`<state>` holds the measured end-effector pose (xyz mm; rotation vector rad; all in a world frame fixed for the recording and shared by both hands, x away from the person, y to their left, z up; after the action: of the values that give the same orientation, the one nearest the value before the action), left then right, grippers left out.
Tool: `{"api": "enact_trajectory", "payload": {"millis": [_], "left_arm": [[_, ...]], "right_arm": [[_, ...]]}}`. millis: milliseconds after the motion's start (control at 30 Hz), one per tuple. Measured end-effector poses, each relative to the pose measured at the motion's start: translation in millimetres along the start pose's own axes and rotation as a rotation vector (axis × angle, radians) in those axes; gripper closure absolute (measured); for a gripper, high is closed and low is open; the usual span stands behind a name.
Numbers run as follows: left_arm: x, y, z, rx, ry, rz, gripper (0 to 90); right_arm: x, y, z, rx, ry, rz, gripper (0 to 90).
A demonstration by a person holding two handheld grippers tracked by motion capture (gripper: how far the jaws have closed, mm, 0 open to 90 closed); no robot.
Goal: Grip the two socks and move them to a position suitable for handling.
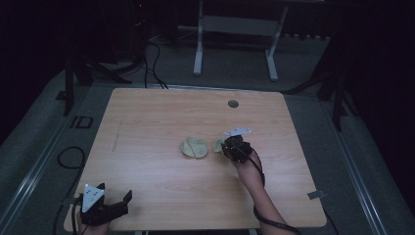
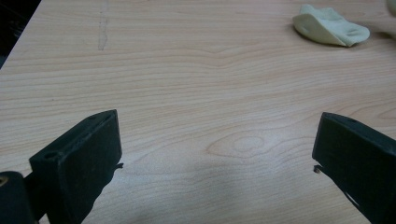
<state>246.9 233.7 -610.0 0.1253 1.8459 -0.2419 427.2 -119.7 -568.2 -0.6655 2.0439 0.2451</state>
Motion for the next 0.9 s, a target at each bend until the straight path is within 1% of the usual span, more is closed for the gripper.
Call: {"api": "enact_trajectory", "payload": {"millis": [67,267,367,433,467,567,700,733,800,833,867,900], "left_arm": [[-0.3,-0.5,0.0,0.001,-0.001,0.004,1.5],[-0.4,-1.2,0.4,0.001,0.0,0.002,1.5],[-0.4,-2.0,0.9,0.001,-0.001,-0.002,1.5],[-0.4,-2.6,1.2,0.002,0.0,0.0,1.5],[-0.5,-2.9,1.4,0.003,0.0,0.001,1.5],[-0.6,-3.7,2.1,0.004,0.001,0.0,1.5],[-0.4,-4.5,3.2,0.006,0.003,0.004,1.5],[-0.5,-4.6,3.2,0.006,0.005,0.009,1.5],[-0.8,-5.6,3.5,0.008,0.004,0.009,1.5],[-0.8,-5.6,3.5,0.008,0.004,0.009,1.5],[-0.8,-6.4,4.1,0.01,0.004,0.012,1.5],[-0.8,-6.8,4.2,0.008,0.007,0.013,1.5]], "right_arm": [[-3.4,3.6,-9.6,-0.009,-0.009,-0.018,79.4],[-7.2,18.7,-38.7,-0.057,-0.046,-0.028,79.4],[-5.4,28.9,-53.0,-0.076,-0.061,-0.045,79.4],[-2.9,35.1,-61.4,-0.077,-0.066,-0.066,79.4],[-1.3,39.2,-65.9,-0.089,-0.07,-0.063,79.4],[5.3,51.3,-78.9,-0.104,-0.081,-0.076,79.5],[19.2,70.4,-92.8,-0.122,-0.08,-0.116,79.4],[22.8,74.4,-95.7,-0.123,-0.084,-0.11,79.4],[31.3,81.6,-100.0,-0.143,-0.082,-0.102,79.4],[31.3,81.6,-100.0,-0.143,-0.082,-0.102,79.4],[35.5,84.8,-101.8,-0.15,-0.083,-0.092,79.4],[45.2,91.9,-104.7,-0.162,-0.076,-0.09,79.4]]}}
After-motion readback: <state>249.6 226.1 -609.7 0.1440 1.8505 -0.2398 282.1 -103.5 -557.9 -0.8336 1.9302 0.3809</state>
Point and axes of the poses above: each handheld gripper's, and its own axes: z roughly forward along the jaws, x roughly out of its underside, y roughly to its left, the point moved 8 cm from there along z, roughly forward along the jaws, and after that the axes turned 13 degrees about -y, right-handed, at the moved point
